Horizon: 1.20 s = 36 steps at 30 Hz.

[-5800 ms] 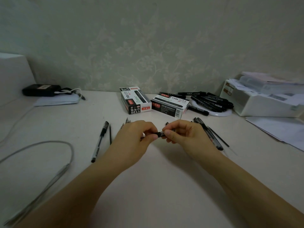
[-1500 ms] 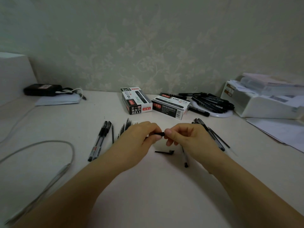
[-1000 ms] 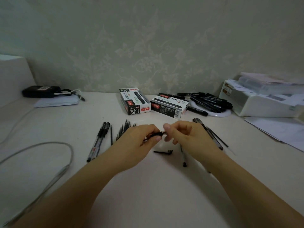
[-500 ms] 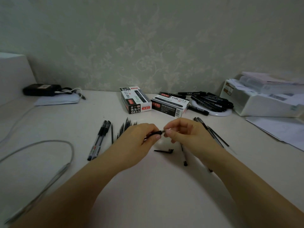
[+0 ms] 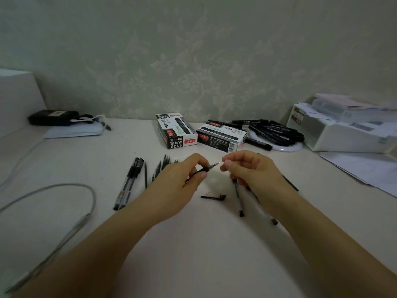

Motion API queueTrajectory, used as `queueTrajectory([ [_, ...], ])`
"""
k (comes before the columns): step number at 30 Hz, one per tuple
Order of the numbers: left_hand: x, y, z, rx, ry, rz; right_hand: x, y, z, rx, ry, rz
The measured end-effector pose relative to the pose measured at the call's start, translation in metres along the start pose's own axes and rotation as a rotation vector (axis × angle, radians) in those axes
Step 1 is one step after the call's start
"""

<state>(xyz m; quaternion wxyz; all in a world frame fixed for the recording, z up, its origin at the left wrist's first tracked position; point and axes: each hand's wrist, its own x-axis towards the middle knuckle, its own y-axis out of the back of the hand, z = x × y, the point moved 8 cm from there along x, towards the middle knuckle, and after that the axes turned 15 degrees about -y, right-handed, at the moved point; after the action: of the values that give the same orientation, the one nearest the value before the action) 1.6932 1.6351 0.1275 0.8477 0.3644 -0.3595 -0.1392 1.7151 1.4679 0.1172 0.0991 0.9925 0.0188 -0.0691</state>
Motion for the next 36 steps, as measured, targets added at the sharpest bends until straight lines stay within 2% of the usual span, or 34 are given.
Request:
queueTrajectory([
  [2, -0.001, 0.0, -0.002, -0.015, 0.008, 0.0, 0.001, 0.007, 0.0, -0.063, 0.029, 0.076],
  [5, -0.001, -0.002, -0.002, 0.005, -0.008, -0.026, 0.0, 0.003, 0.0, -0.424, 0.113, 0.158],
  [8, -0.001, -0.004, -0.002, 0.014, -0.026, -0.038, -0.003, -0.011, 0.003, -0.703, 0.184, 0.137],
  [11, 0.0, -0.003, -0.003, 0.014, -0.033, -0.031, -0.003, -0.017, 0.004, -0.781, 0.198, 0.11],
  [16, 0.0, -0.003, -0.002, 0.013, -0.031, -0.029, -0.002, -0.015, 0.006, -0.778, 0.176, 0.108],
  [18, 0.0, -0.002, -0.003, -0.012, -0.013, -0.012, -0.004, -0.01, 0.0, -0.687, 0.188, 0.154],
  [20, 0.001, 0.0, -0.002, -0.061, -0.007, 0.025, -0.006, -0.004, -0.006, -0.454, 0.17, 0.166],
  [22, 0.002, 0.0, -0.001, -0.135, 0.0, 0.058, -0.006, -0.008, -0.005, -0.175, 0.068, 0.044],
  [25, 0.003, -0.004, 0.0, -0.208, -0.006, 0.06, -0.009, -0.024, 0.006, 0.033, -0.089, -0.14],
  [31, 0.002, -0.012, 0.001, -0.245, -0.014, 0.009, -0.007, -0.026, 0.017, 0.297, -0.225, -0.202],
  [33, 0.002, -0.013, 0.0, -0.226, -0.005, 0.002, -0.005, -0.018, 0.013, 0.348, -0.208, -0.17],
  [36, 0.0, -0.014, -0.003, -0.198, 0.02, -0.006, 0.0, 0.016, 0.004, 0.495, -0.146, 0.022],
])
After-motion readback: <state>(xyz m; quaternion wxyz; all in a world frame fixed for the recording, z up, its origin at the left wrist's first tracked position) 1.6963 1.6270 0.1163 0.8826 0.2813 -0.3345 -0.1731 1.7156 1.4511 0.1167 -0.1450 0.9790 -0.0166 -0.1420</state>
